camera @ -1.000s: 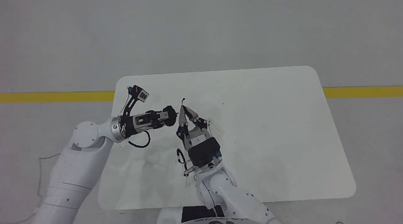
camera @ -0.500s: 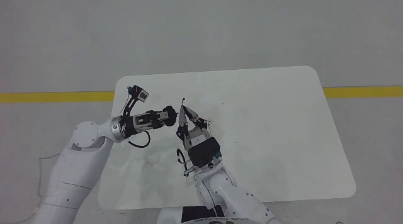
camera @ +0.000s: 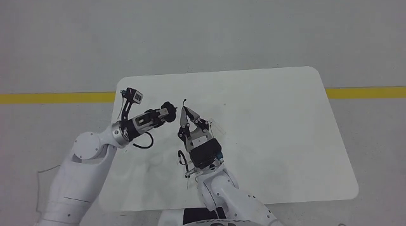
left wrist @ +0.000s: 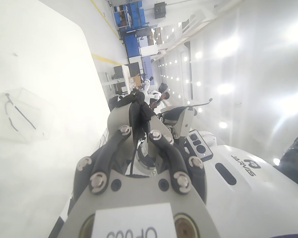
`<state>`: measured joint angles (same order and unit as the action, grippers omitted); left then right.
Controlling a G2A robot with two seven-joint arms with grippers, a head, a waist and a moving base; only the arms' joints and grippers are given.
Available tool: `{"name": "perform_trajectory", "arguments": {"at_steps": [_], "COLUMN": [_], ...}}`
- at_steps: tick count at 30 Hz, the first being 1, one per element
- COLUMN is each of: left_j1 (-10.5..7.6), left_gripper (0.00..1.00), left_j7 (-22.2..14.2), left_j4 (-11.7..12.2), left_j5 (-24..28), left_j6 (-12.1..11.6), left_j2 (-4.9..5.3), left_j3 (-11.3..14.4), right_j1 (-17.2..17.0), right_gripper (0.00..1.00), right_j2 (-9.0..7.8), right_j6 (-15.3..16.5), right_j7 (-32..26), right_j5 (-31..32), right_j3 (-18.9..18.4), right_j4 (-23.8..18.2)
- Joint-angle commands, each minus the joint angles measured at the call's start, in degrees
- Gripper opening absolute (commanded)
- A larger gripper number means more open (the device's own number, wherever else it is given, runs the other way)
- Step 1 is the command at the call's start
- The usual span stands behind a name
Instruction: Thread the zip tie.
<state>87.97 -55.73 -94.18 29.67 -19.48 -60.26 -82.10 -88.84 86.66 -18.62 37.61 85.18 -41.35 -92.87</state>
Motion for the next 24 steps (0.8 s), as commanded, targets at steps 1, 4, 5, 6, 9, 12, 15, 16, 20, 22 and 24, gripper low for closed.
{"name": "perform_trajectory", "arguments": {"at_steps": [1, 4, 5, 6, 9, 12, 15, 16, 20, 22, 24], "left_j1": [1.00, 2.12, 2.42, 2.84, 3.13, 3.13, 3.13, 3.13, 3.13, 3.13, 3.13], "left_gripper": [0.00, 0.00, 0.00, 0.00, 0.00, 0.00, 0.00, 0.00, 0.00, 0.00, 0.00], "left_j7": [0.2, 1.1, 1.1, 1.0, 0.8, 0.8, 0.8, 0.8, 0.8, 0.8, 0.8], "left_j4": [-0.6, -1.4, -1.6, -2.0, -2.2, -2.2, -2.2, -2.2, -2.2, -2.2, -2.2], "left_j5": [-0.3, -1.2, -1.3, -1.1, -1.2, -1.2, -1.2, -1.2, -1.2, -1.2, -1.2], "left_j6": [0.0, 0.0, 0.0, 0.0, 0.0, 0.0, 0.0, 0.0, 0.0, 0.0, 0.0], "left_j2": [-0.41, -1.16, -1.39, -1.71, -1.93, -1.93, -1.93, -1.93, -1.93, -1.93, -1.93], "left_j3": [-0.7, -1.9, -2.3, -2.8, -3.1, -3.1, -3.1, -3.1, -3.1, -3.1, -3.1], "right_j1": [0.0, 0.0, 0.0, 0.0, 0.0, 0.0, 0.1, 0.3, 1.3, 1.9, 2.7], "right_gripper": [0.00, 0.00, 0.00, 0.00, 0.00, 0.00, 0.00, 0.00, 0.00, 0.00, 0.00], "right_j2": [0.00, 0.00, 0.00, 0.00, 0.00, 0.00, 0.01, 0.06, 0.51, 0.78, 1.14], "right_j6": [0.0, 0.0, 0.0, 0.0, 0.0, 0.0, 0.6, 0.7, 1.0, 1.0, 1.0], "right_j7": [0.0, 0.0, 0.0, 0.0, 0.0, 0.0, -1.1, -1.3, -1.6, -1.6, -1.5], "right_j5": [0.0, 0.0, 0.0, 0.0, 0.0, 0.0, 0.4, 0.6, 0.3, -0.1, -0.6], "right_j3": [0.0, 0.0, 0.0, 0.0, 0.0, 0.0, -0.1, -0.1, 0.5, 0.8, 1.1], "right_j4": [0.0, 0.0, 0.0, 0.0, 0.0, 0.0, -0.1, 0.0, 1.0, 1.7, 2.6]}}
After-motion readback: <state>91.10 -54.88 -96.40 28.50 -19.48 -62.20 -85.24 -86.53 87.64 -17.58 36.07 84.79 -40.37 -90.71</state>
